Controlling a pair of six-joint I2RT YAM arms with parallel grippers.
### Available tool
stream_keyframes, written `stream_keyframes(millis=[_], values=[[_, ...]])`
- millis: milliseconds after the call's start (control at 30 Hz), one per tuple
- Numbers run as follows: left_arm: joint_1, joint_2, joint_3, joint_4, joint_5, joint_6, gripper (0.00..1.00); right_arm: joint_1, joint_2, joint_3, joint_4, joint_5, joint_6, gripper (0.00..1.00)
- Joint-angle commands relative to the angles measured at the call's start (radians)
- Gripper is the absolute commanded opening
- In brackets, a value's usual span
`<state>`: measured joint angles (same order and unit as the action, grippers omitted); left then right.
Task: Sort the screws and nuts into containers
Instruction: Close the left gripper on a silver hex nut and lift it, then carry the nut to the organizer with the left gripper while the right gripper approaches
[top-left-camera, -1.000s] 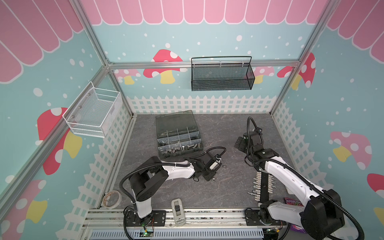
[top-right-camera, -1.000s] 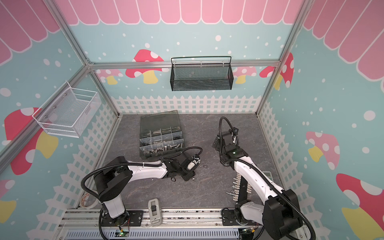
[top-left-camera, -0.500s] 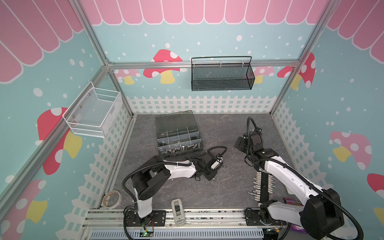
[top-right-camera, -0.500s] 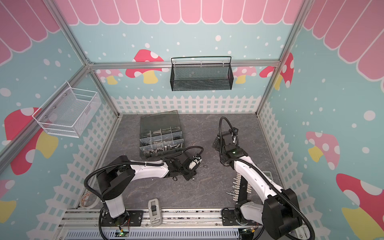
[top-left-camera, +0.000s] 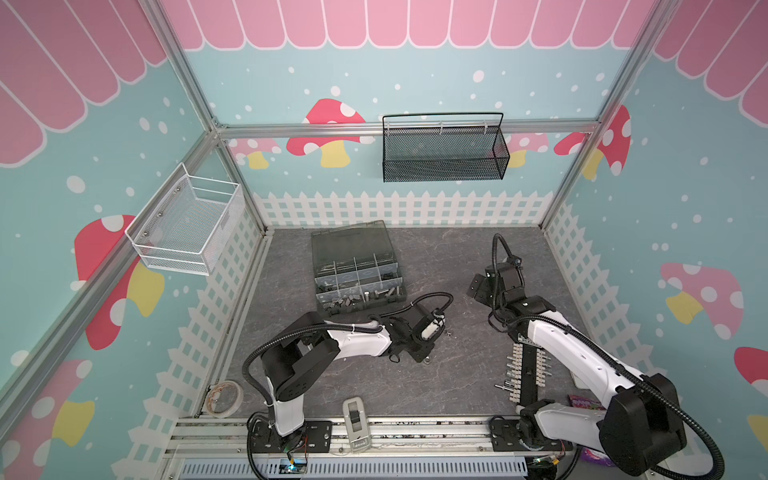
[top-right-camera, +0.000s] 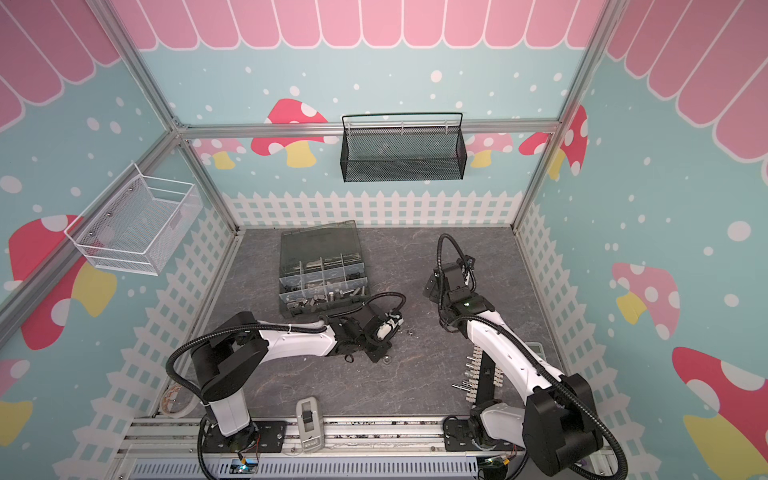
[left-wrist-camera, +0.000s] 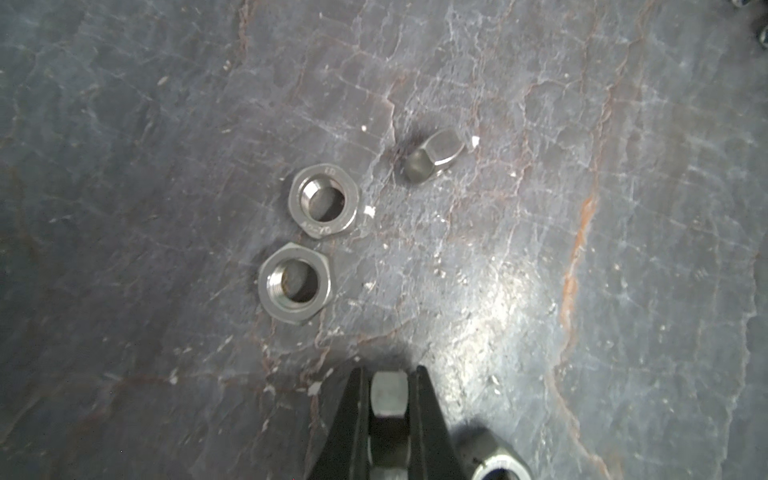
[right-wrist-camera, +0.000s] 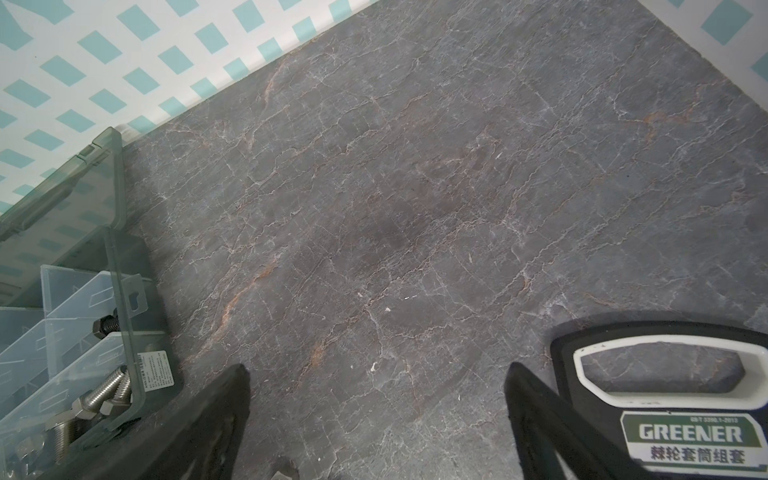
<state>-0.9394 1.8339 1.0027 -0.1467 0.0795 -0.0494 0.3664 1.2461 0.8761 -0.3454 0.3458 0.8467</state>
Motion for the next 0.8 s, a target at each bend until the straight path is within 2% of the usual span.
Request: stream_keyframes(millis=[0, 267, 433, 600, 767], values=[[-0.006, -0.067, -0.01, -0.01, -0.03, -0.007, 0.03, -0.006, 0.01, 0.012, 0.008, -0.001, 0.016, 0.97], [0.073, -0.192, 0.015, -0.048, -0.162, -0.078, 0.0, -0.006, 0.01, 0.018, 0.009, -0.007, 0.002, 0.97], [0.19, -0.241, 0.064, -0.11, -0.242, -0.134, 0.01, -0.007, 0.022, 0.01, 0.032, -0.045, -0.028, 0.97], [0.308, -0.247, 0.097, -0.12, -0.262, -0.204, 0.03, -0.004, 0.028, -0.034, 0.086, -0.115, -0.044, 0.97], [0.41, -0.195, 0.163, -0.161, -0.241, -0.269, 0.04, -0.003, 0.023, -0.072, 0.106, -0.146, -0.045, 0.97]])
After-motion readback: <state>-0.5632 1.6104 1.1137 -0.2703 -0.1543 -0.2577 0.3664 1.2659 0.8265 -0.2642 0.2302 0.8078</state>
